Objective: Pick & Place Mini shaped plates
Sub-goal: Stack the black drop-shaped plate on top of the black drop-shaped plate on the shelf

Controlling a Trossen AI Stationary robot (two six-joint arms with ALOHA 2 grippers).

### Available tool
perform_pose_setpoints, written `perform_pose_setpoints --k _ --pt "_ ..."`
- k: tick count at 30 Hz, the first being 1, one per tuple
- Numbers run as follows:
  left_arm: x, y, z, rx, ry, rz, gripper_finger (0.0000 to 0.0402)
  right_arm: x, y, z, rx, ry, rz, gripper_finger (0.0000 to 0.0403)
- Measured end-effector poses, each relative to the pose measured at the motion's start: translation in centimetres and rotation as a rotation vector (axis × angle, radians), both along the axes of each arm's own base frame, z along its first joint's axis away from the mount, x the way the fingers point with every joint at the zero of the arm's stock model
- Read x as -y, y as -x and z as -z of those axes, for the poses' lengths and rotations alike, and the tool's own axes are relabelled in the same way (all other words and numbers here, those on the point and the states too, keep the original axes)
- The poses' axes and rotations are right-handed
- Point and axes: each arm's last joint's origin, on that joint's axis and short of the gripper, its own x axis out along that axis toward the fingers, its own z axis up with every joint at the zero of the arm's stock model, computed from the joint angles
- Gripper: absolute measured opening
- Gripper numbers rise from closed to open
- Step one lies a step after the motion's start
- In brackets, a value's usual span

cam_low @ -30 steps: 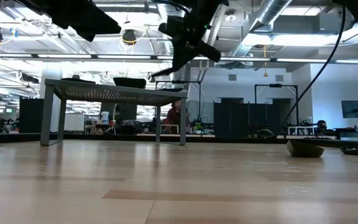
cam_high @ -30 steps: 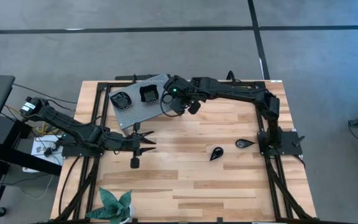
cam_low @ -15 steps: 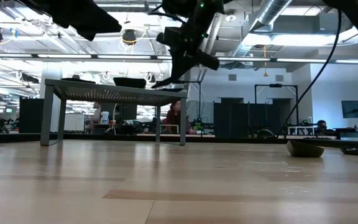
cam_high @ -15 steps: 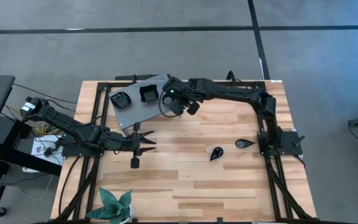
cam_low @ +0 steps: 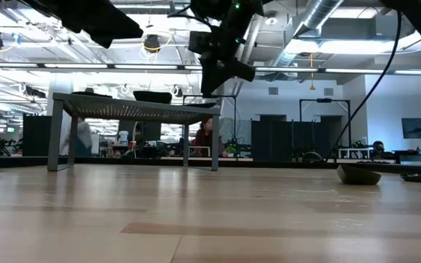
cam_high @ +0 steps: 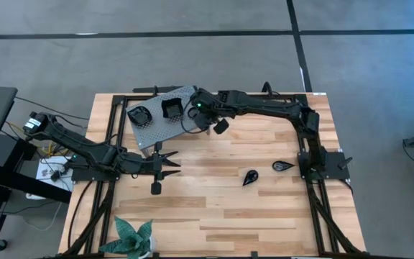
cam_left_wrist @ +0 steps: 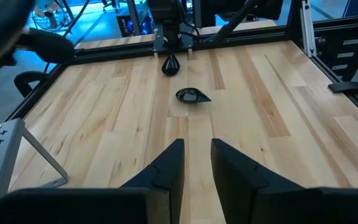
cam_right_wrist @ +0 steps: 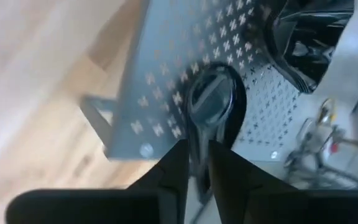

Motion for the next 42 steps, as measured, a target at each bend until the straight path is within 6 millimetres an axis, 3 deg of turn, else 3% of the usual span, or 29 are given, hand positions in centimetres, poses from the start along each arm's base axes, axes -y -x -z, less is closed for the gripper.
perform_pose_setpoints --k 3,7,11,14,16,18,23,27,31,35,42 --pt "0.0 0.0 0.0 0.0 0.001 0.0 0.0081 -1.9 -0.1 0.2 0.001 -0.058 0.048 0.0055" --pt "0.0 0.0 0.0 0.0 0.001 0.0 0.0081 -5.8 1.0 -0.6 -0.074 -0.08 0.031 0.0055" --pt "0.0 0.0 0.0 0.0 0.001 0.0 0.0081 -9.5 3.4 -3.3 -0.049 -0.109 0.115 0.0055" --pt "0.0 0.0 0.0 0.0 0.001 0.0 0.0081 -11.1 6.1 -5.6 -0.004 -0.244 0.229 0.0055" --pt "0.0 0.0 0.0 0.001 0.001 0.0 0.0081 -11.6 7.7 -6.2 0.014 -0.379 0.322 0.0055" --pt "0.0 0.0 0.0 0.001 0.002 0.0 0.0081 -12.0 9.1 -4.9 -0.012 -0.447 0.383 0.0055" --pt "0.0 0.0 -0.1 0.007 0.004 0.0 0.0081 -13.7 12.6 2.0 -0.14 -0.448 0.466 0.0055" --pt "0.0 0.0 -0.1 0.008 -0.003 0.001 0.0081 -15.3 15.8 5.9 -0.203 -0.451 0.583 0.0055" --pt "-0.3 -0.2 -0.4 0.038 -0.011 -0.008 0.0081 -16.6 17.5 7.3 -0.16 -0.483 0.757 0.0055" --pt "-0.7 -0.5 -0.9 0.091 0.003 -0.028 0.0081 -17.6 16.7 8.1 0.013 -0.58 0.855 0.0055" --pt "-0.9 -0.7 -1.0 0.103 0.008 -0.04 0.0081 -19.5 15.3 8.8 0.13 -0.727 0.676 0.0055"
